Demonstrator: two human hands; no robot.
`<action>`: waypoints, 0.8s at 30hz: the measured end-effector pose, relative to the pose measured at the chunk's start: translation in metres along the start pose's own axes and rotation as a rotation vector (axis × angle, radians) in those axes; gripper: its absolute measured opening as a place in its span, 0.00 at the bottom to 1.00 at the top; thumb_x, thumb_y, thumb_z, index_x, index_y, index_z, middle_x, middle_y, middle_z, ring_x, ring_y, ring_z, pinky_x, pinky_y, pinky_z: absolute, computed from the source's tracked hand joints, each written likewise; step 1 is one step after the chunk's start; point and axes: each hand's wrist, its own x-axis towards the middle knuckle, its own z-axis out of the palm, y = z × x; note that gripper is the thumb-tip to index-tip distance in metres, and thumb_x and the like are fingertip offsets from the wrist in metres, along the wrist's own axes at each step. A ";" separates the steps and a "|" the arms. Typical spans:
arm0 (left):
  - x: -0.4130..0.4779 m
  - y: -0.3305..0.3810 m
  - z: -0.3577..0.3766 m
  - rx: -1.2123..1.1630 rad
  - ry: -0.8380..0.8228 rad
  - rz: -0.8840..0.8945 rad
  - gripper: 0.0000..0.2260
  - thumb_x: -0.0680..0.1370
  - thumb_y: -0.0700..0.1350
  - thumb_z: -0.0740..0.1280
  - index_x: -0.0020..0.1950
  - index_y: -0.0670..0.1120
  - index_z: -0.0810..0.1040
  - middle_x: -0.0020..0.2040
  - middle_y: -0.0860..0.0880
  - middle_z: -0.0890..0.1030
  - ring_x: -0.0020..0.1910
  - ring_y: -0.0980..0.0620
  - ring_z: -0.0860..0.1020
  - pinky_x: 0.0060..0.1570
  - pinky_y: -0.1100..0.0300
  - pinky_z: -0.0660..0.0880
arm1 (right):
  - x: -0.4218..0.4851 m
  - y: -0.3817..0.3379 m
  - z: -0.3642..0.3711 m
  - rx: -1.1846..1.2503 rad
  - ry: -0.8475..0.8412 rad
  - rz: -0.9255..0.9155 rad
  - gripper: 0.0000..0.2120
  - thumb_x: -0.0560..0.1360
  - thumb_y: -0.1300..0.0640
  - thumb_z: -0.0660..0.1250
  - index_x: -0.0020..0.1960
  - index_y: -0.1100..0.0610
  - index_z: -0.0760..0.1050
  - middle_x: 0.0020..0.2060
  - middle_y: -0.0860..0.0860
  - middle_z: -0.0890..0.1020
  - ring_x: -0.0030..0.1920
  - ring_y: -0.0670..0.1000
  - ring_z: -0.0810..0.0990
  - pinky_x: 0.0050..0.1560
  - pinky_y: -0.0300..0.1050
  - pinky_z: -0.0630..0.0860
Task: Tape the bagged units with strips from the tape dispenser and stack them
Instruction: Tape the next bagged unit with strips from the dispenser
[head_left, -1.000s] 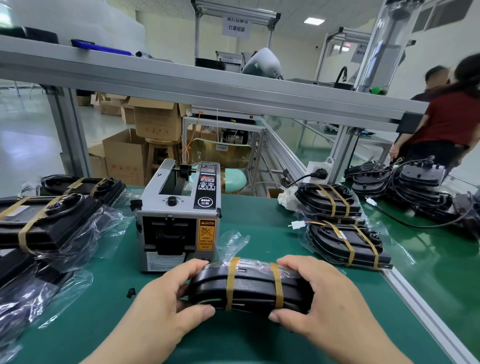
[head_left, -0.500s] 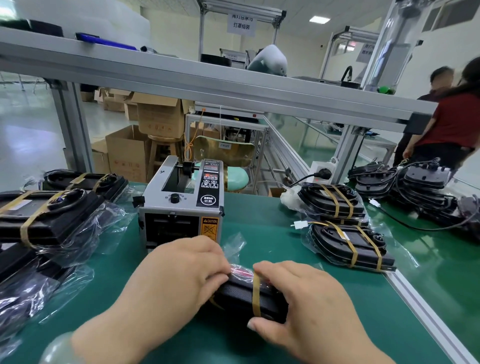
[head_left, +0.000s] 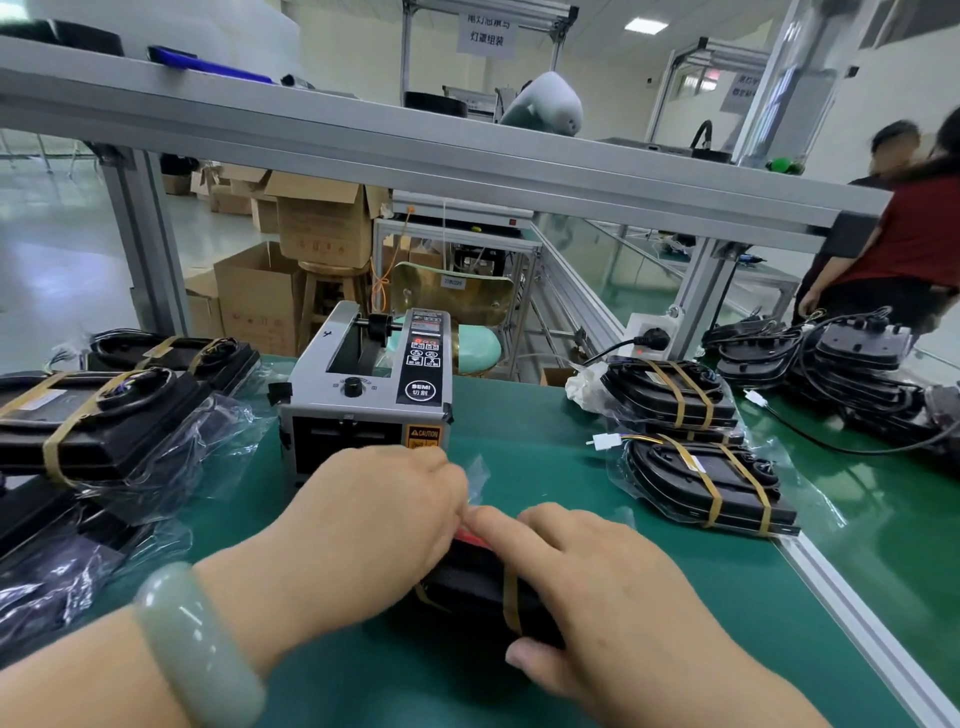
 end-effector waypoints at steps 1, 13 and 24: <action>0.002 0.000 0.002 -0.055 -0.011 -0.051 0.07 0.75 0.49 0.60 0.40 0.52 0.76 0.38 0.54 0.78 0.35 0.52 0.79 0.34 0.60 0.76 | 0.001 0.001 0.001 0.007 0.000 -0.025 0.43 0.68 0.43 0.68 0.68 0.34 0.38 0.59 0.43 0.68 0.57 0.51 0.70 0.53 0.45 0.68; -0.028 0.004 0.026 -0.555 0.066 -0.450 0.16 0.67 0.48 0.61 0.53 0.58 0.78 0.41 0.66 0.81 0.46 0.68 0.77 0.44 0.76 0.71 | 0.007 0.001 0.003 -0.018 0.019 -0.015 0.36 0.72 0.40 0.63 0.72 0.41 0.47 0.60 0.44 0.67 0.60 0.51 0.68 0.57 0.47 0.67; -0.021 0.004 0.027 -0.650 0.078 -0.508 0.21 0.70 0.40 0.62 0.52 0.65 0.80 0.40 0.70 0.80 0.41 0.70 0.77 0.40 0.79 0.69 | 0.006 -0.002 0.006 0.066 0.013 -0.051 0.42 0.72 0.46 0.63 0.70 0.34 0.34 0.64 0.41 0.65 0.57 0.52 0.73 0.56 0.48 0.72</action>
